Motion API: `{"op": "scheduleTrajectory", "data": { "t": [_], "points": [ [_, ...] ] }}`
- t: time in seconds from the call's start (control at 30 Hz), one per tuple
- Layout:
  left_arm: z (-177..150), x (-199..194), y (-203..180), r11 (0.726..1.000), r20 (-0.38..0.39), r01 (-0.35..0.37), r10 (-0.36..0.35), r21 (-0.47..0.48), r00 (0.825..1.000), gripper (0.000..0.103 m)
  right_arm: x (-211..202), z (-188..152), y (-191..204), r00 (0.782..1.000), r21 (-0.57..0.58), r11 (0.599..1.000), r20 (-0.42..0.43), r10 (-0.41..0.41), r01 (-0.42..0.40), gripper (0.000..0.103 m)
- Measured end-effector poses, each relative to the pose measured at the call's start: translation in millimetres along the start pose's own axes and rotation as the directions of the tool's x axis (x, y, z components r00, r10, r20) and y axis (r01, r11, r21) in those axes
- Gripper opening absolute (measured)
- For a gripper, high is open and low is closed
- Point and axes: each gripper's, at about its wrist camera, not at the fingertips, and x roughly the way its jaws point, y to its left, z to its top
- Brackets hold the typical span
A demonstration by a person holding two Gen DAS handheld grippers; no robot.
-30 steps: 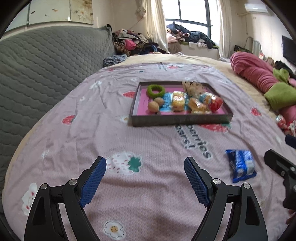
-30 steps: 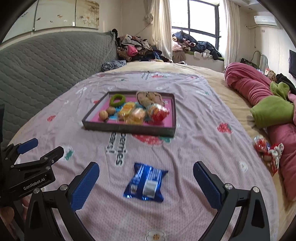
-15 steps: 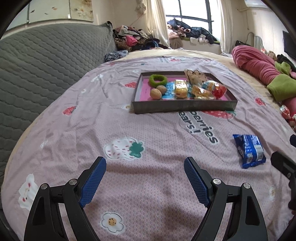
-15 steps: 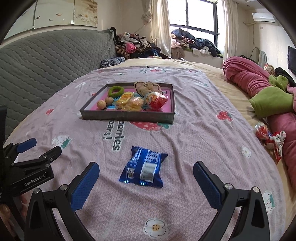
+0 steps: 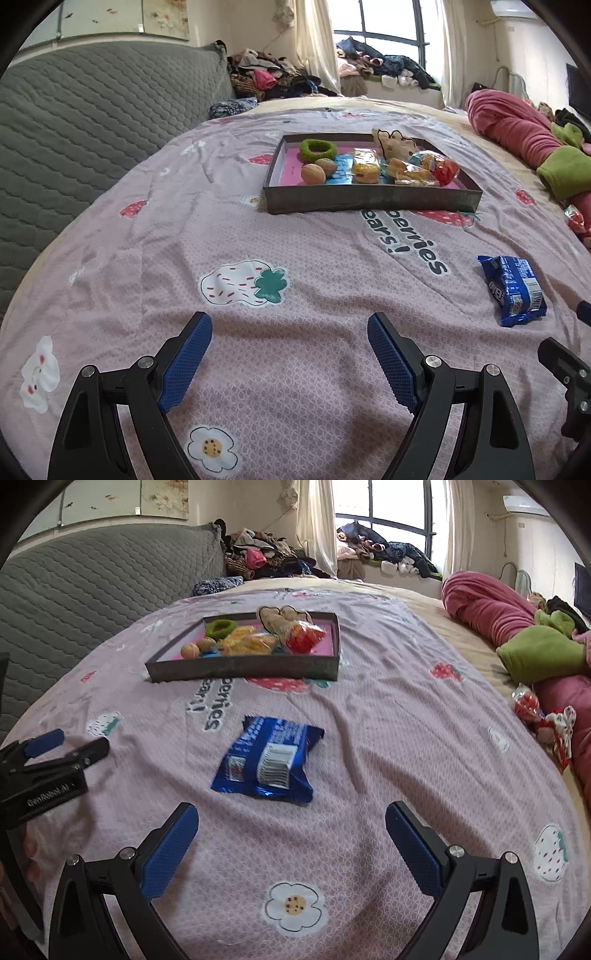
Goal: Organize objects
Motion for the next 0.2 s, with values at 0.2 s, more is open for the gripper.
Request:
{"op": "scheduleTrajectory", "data": {
  "t": [0.2],
  "points": [
    [-4.5,15.4,2.4,1.000,-0.034,-0.009,0.009,0.004,0.999,0.087,9.9,-3.7,-4.8,1.000,0.015,1.000,-0.020,0.014,-0.014,0.102]
  ]
}}
